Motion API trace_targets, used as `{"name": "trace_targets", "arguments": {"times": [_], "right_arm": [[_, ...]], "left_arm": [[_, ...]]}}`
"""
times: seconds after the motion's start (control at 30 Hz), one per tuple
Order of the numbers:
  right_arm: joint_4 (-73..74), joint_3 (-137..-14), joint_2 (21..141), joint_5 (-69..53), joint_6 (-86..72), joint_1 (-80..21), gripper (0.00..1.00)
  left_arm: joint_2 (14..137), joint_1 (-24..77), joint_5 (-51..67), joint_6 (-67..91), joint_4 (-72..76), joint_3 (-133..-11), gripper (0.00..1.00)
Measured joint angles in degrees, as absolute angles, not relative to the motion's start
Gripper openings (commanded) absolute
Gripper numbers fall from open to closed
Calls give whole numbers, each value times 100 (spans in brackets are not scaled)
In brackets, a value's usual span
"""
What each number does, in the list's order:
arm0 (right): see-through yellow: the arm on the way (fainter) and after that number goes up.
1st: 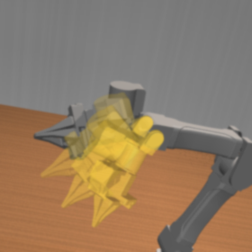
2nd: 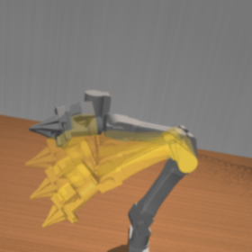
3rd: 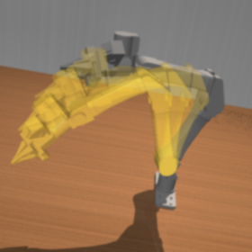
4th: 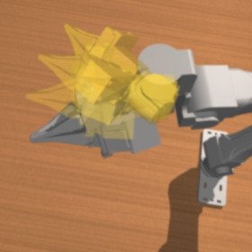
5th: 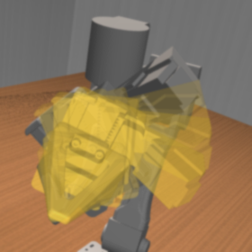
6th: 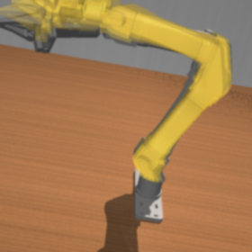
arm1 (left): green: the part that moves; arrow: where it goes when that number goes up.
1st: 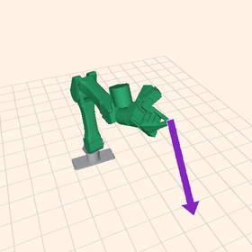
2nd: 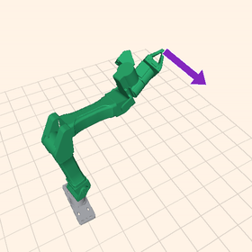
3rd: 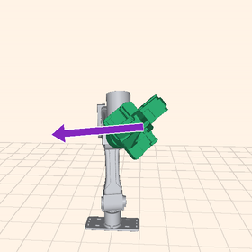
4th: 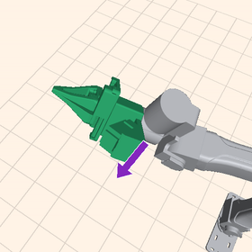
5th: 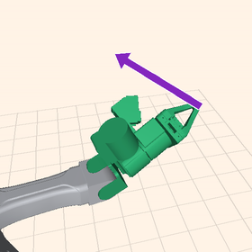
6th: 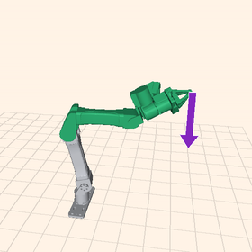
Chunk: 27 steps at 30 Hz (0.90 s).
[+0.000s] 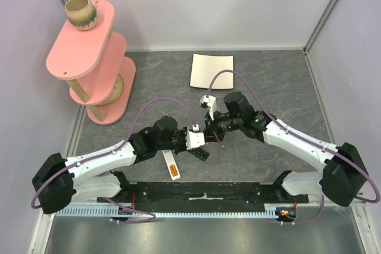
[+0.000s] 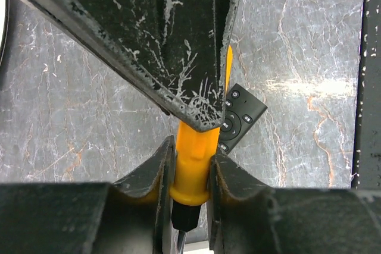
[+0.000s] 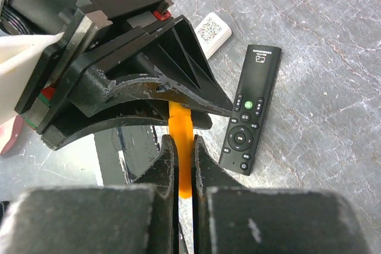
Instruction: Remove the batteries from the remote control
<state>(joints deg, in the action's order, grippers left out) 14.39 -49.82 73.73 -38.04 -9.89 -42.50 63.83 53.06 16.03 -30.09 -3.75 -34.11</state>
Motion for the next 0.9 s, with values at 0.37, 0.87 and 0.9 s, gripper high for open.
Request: {"name": "trace_targets", "arguments": {"times": [0.37, 0.87, 0.9], "right_arm": [[725, -4659, 5758, -1754, -1883, -4265, 98], [-2593, -3079, 4974, -2086, -3352, -4300, 72], [-2829, -3041, 5041, -2171, -3470, -4298, 72]], "left_arm": [[6324, 5290, 1354, -1688, 108, -3448, 2], [4984, 5258, 1610, 659, 1872, -3111, 2], [4982, 5258, 1636, 698, 1927, -3111, 2]]}}
